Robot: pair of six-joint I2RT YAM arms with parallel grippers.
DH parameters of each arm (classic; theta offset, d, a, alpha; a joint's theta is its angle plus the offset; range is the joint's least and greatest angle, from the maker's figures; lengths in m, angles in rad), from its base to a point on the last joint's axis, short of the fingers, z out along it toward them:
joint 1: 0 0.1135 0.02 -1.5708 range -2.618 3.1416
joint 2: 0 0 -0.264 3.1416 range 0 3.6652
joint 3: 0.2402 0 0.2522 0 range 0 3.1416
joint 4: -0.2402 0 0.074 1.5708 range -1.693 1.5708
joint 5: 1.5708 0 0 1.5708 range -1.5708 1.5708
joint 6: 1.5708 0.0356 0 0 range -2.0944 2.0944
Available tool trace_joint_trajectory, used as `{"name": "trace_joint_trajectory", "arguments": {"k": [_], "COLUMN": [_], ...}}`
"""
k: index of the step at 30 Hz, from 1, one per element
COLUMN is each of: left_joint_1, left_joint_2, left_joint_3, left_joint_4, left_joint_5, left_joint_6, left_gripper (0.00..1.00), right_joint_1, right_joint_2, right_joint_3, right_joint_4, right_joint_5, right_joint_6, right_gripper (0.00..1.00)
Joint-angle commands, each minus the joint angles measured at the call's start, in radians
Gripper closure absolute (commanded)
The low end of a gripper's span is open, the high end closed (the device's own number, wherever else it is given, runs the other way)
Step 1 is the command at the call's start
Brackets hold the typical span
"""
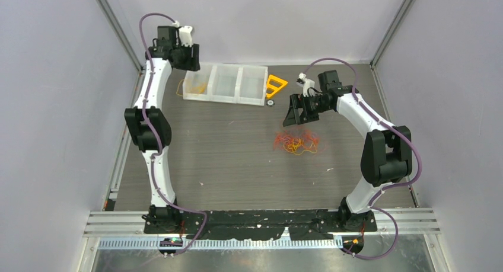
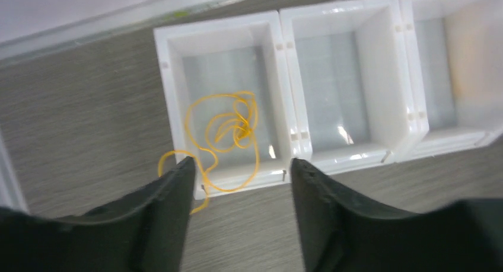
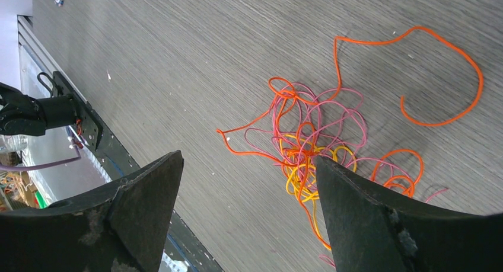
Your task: Untangle the cables
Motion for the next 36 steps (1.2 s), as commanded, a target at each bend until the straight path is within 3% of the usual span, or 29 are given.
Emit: {"name": "trace_joint_trajectory", "arguments": {"k": [1,5,10,22,28,36], "left_joint_1": [0.061,0.081,0.079,0.070,0.066,0.065], "left_joint_2": [-0.045,-0.108,-0.218,-0.053,0.029,0.087], "left_joint_3": [-0.075,-0.254,-0.474,-0.314,-0.226,-0.193], "left_joint_4": [-0.002,0.038,0.190,0.181,0.122,0.106], "left_joint_5": [0.163,0.149,0.076,-0.052,-0.122,-0.106], "left_joint_6": [-0.135,-0.279,-0.348,-0.413,-0.484,-0.590], "left_gripper": [0.50,0.64,0.64,0.68,0.64,0.59], "right_joint_1": [-0.003,-0.004,-0.005,-0.006,-0.007,-0.011], "right_joint_2": [-0.051,-0.055,-0.052,-0.037,-0.032,-0.022], "right_joint_3": [0.029,0.020,0.012,0.011,0.014,0.016], "right_joint_4": [0.009,0.008,0.008,0.008,0.009,0.009], "right_joint_5": [-0.020,-0.020,-0.024,-0.017,-0.012,-0.006], "right_joint_6": [0.005,0.001,0.000,-0.001,-0.001,-0.001], "right_gripper": [0.12,0.12,0.12,0.12,0.12,0.12]}}
